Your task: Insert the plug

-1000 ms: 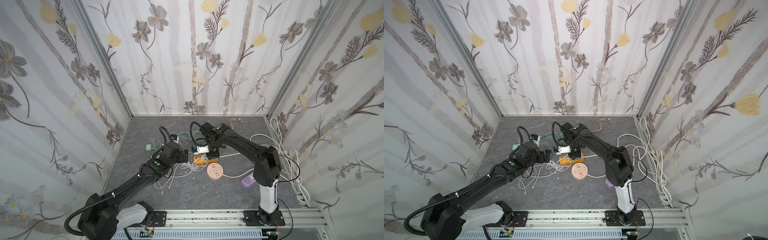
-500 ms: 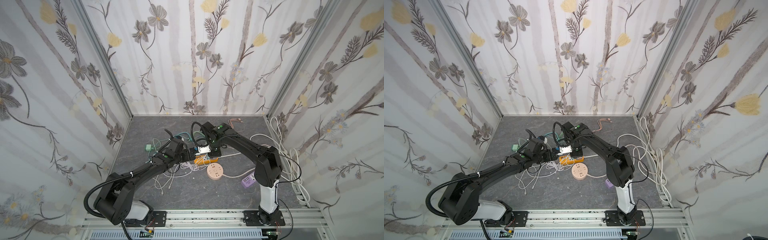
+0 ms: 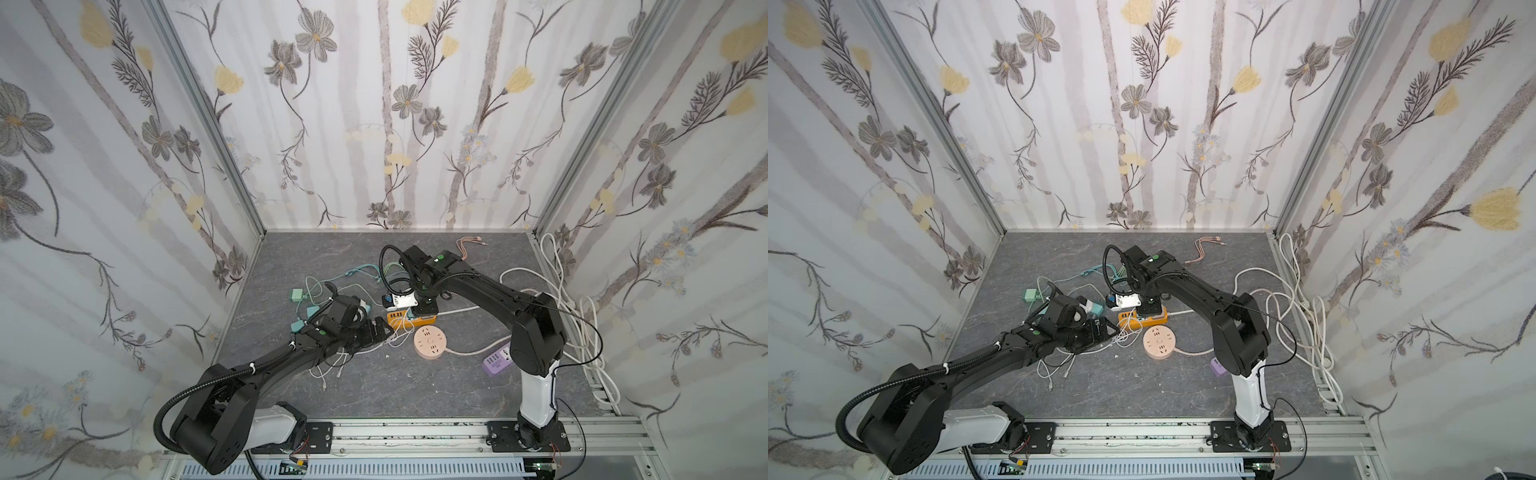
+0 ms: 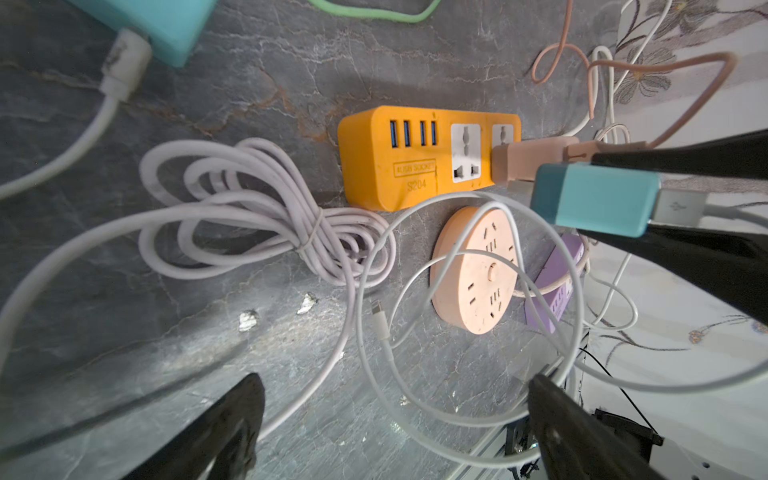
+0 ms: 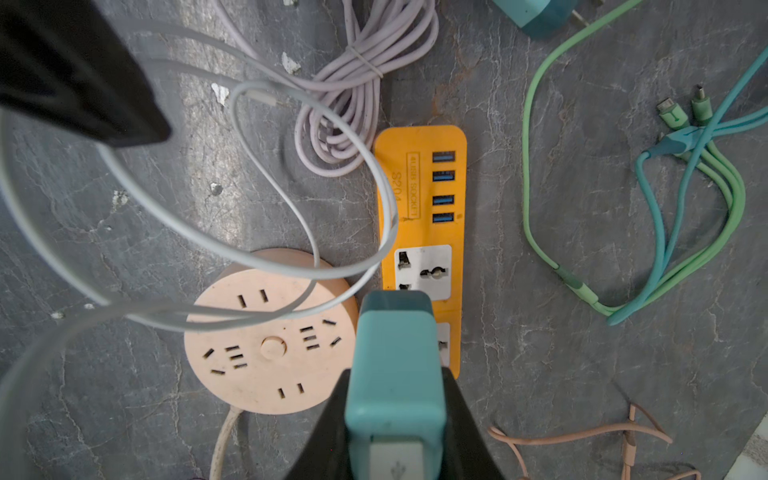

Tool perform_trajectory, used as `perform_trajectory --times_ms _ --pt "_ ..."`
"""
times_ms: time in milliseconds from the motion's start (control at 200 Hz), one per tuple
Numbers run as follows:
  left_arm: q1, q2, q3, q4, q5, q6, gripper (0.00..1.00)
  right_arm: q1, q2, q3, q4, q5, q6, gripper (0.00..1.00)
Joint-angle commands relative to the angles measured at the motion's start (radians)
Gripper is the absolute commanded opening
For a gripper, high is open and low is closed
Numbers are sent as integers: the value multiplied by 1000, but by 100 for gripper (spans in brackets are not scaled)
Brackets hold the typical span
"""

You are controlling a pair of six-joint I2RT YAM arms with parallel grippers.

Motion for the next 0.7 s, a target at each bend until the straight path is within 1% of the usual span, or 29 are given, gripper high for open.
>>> perform_trajectory --times_ms 0,115,145,225,270,305,350,415,490,515,695 --pt "1 -18 -5 27 11 -37 100 0 -19 -9 61 -40 3 0" --pt "1 22 -4 76 43 -71 100 0 -36 -28 97 -59 7 0" --pt "1 61 -3 94 48 -80 99 1 -40 -32 104 -66 8 0" --pt "-1 123 3 160 77 -115 95 1 -50 -43 122 -82 16 0" --pt "-4 162 8 212 109 -138 91 1 -56 -47 131 -89 19 0" --pt "-7 194 17 245 136 -148 84 1 -60 -52 141 -93 22 0" --pt "-8 232 30 265 164 -158 71 1 -64 -58 149 -94 24 0" --pt "-6 265 45 271 184 -159 42 0 -67 -65 156 -90 24 0" --pt "-1 266 60 243 161 -147 10 -2 -64 -70 155 -75 22 0" --pt "2 256 65 220 141 -139 1 -3 -62 -72 154 -68 20 0" --pt "38 114 80 50 -50 -72 0 -9 -34 -69 112 -30 0 0"
